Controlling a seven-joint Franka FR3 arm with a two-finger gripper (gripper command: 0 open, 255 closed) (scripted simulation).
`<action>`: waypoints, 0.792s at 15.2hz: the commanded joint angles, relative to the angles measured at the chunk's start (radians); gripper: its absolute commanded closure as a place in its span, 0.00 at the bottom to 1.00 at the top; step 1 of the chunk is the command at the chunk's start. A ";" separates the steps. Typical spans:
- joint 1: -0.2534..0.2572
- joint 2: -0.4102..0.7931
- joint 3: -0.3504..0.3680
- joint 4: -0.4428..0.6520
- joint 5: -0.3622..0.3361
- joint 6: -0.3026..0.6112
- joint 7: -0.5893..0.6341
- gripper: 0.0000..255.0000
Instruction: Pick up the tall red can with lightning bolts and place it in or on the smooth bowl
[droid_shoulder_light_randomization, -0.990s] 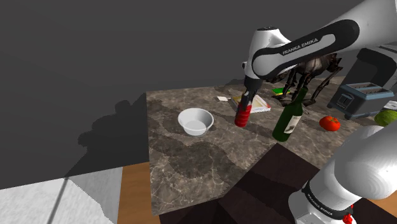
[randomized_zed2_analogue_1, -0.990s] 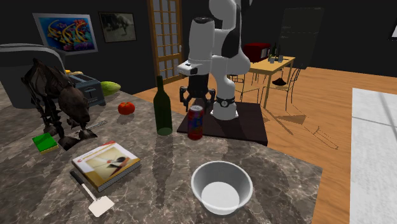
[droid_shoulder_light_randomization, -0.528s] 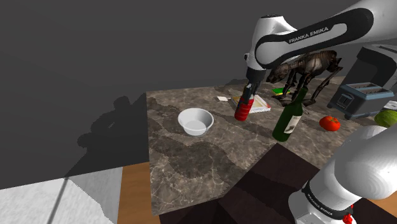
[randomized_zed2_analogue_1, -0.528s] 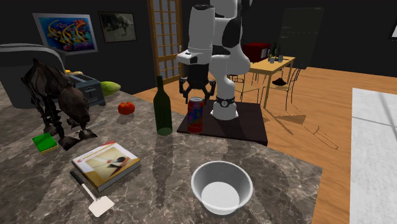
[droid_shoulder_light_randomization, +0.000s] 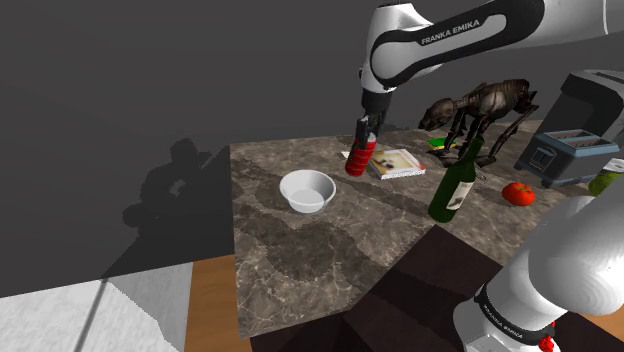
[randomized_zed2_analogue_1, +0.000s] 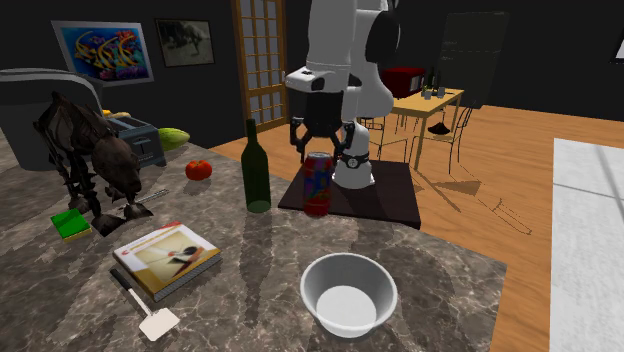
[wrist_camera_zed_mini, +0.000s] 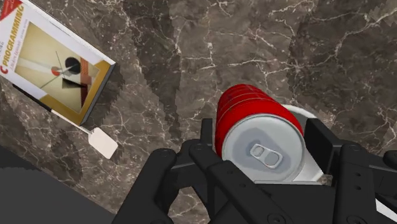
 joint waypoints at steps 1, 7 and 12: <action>0.014 0.059 0.016 0.070 0.009 -0.012 0.024 1.00; 0.050 0.243 0.057 0.331 0.025 -0.095 0.087 1.00; 0.079 0.415 0.081 0.592 0.028 -0.189 0.133 1.00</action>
